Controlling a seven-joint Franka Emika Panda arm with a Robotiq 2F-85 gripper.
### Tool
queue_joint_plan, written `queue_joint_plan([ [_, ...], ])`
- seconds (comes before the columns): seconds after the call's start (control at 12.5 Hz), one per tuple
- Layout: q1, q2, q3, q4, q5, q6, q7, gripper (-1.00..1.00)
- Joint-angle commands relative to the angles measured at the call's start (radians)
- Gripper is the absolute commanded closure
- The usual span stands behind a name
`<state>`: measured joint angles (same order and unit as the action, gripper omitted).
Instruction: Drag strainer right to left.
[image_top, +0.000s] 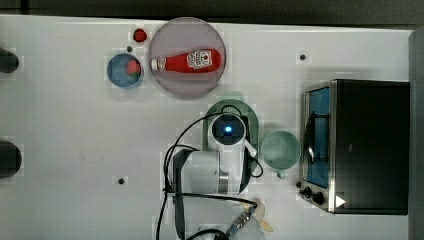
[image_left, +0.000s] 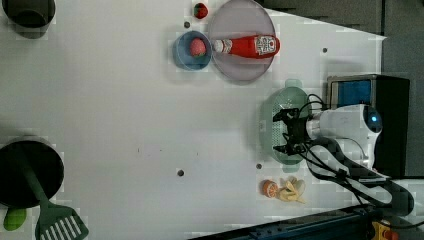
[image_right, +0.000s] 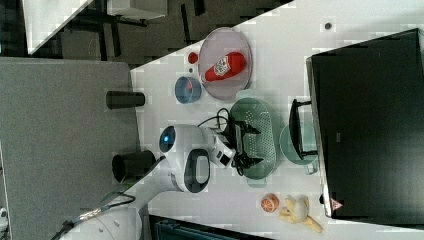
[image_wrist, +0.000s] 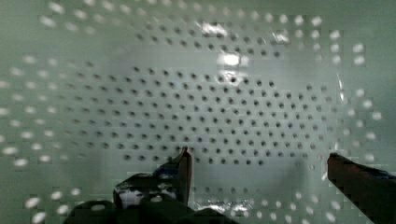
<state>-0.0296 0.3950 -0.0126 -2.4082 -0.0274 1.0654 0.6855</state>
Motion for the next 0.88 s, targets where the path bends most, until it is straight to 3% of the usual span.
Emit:
queue_joint_plan([
  [0.08, 0.032, -0.042, 0.032, -0.009, 0.009, 0.050, 0.126, -1.00],
  [0.88, 0.173, -0.039, 0.076, -0.005, 0.026, 0.048, 0.223, -1.00],
])
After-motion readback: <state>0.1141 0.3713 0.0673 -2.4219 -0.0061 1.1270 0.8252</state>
